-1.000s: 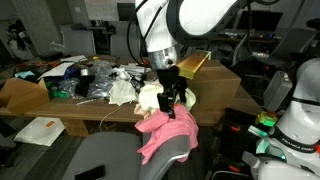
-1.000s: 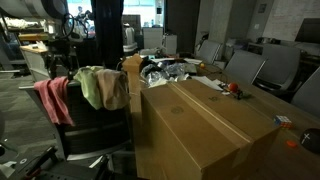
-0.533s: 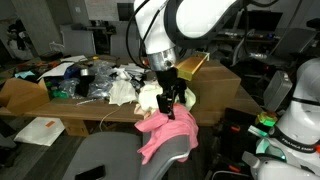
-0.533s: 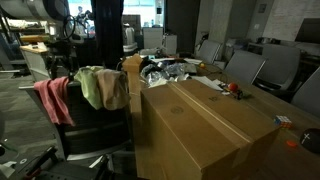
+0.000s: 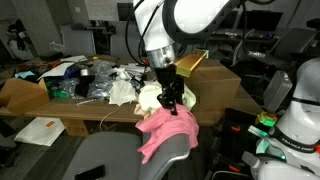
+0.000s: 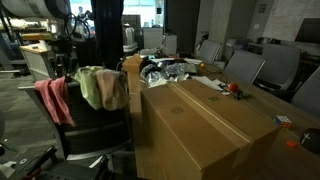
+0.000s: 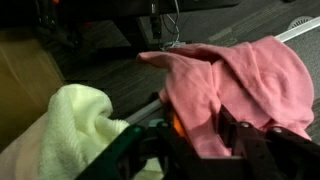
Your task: Move the shirts and towels to the top of the box
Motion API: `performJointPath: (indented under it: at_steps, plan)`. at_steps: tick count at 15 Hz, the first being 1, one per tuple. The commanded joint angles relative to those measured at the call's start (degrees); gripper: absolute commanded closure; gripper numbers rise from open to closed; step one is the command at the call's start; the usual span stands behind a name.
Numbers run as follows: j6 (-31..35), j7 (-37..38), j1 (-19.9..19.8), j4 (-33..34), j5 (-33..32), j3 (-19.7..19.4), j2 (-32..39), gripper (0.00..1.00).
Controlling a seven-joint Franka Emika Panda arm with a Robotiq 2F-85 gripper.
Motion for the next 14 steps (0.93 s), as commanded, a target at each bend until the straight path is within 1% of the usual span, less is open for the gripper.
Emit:
performJointPath:
  at_steps: [1, 2, 3, 5, 6, 10, 14]
  plan:
    - [-0.8, 0.4, 0.7, 1.8, -0.3, -0.6, 1.1, 0.84]
    - [-0.9, 0.4, 0.7, 2.0, -0.4, -0.6, 1.2, 0.93]
    - [-0.9, 0.5, 0.7, 2.1, -0.4, -0.6, 1.2, 0.99]
    - [-0.8, 0.7, 0.6, 2.2, -0.5, -0.6, 1.1, 1.0]
    - [-0.9, 0.8, 0.6, 2.2, -0.5, -0.6, 0.9, 0.97]
    - [-0.9, 2.0, 0.3, 1.8, -0.7, -1.0, -1.0, 0.97]
    - [-2.1, 2.4, -0.5, 2.6, 0.1, -2.4, -3.5, 0.97]
